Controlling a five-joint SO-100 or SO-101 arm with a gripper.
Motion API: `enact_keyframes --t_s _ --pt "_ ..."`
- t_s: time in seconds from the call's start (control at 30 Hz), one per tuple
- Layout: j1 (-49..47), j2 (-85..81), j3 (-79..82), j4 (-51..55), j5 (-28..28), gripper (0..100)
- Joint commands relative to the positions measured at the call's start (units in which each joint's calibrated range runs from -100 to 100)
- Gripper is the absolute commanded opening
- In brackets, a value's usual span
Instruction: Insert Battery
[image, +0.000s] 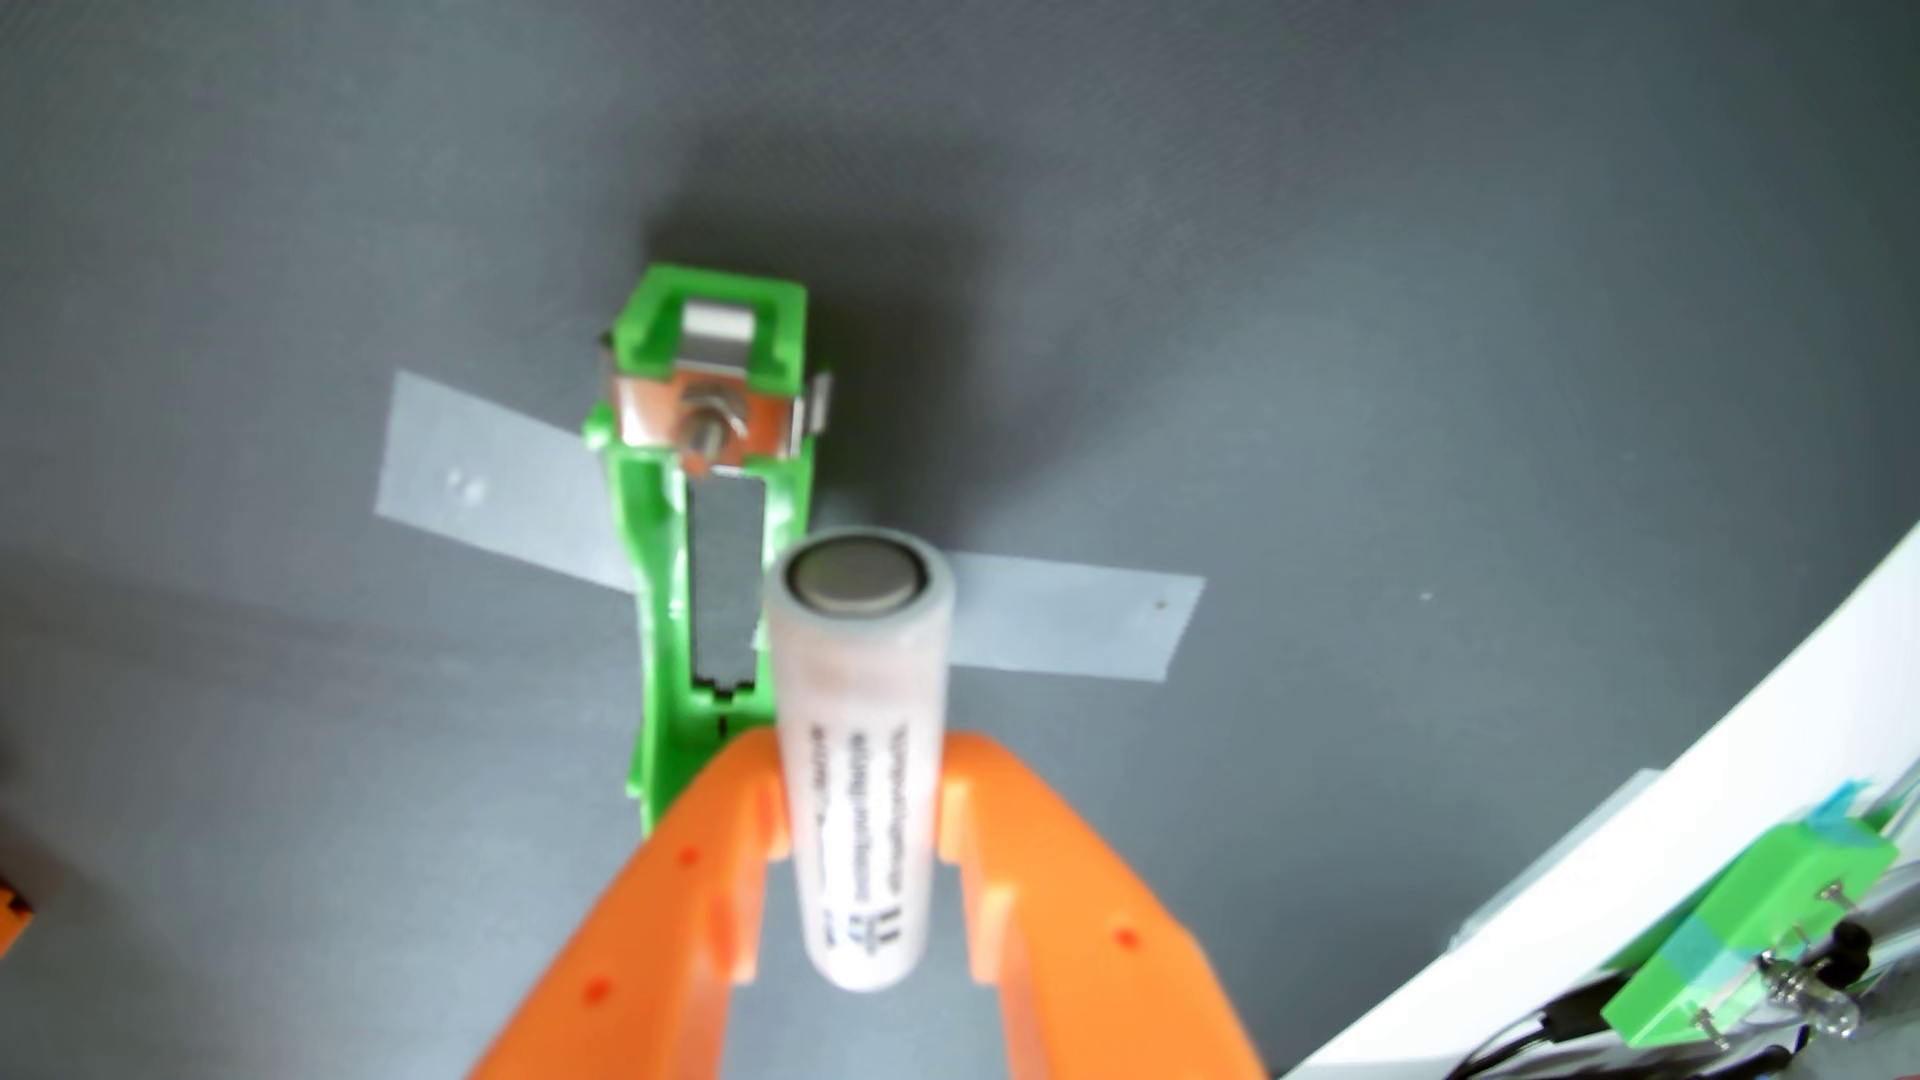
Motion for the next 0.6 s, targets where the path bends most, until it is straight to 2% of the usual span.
enact_keyframes --t_s 0.0,0.57 --pt "0.5 -1.0 -0.5 -0.1 -0.2 2" --pt "0.5 -1.0 -0.2 0.0 -0.9 2"
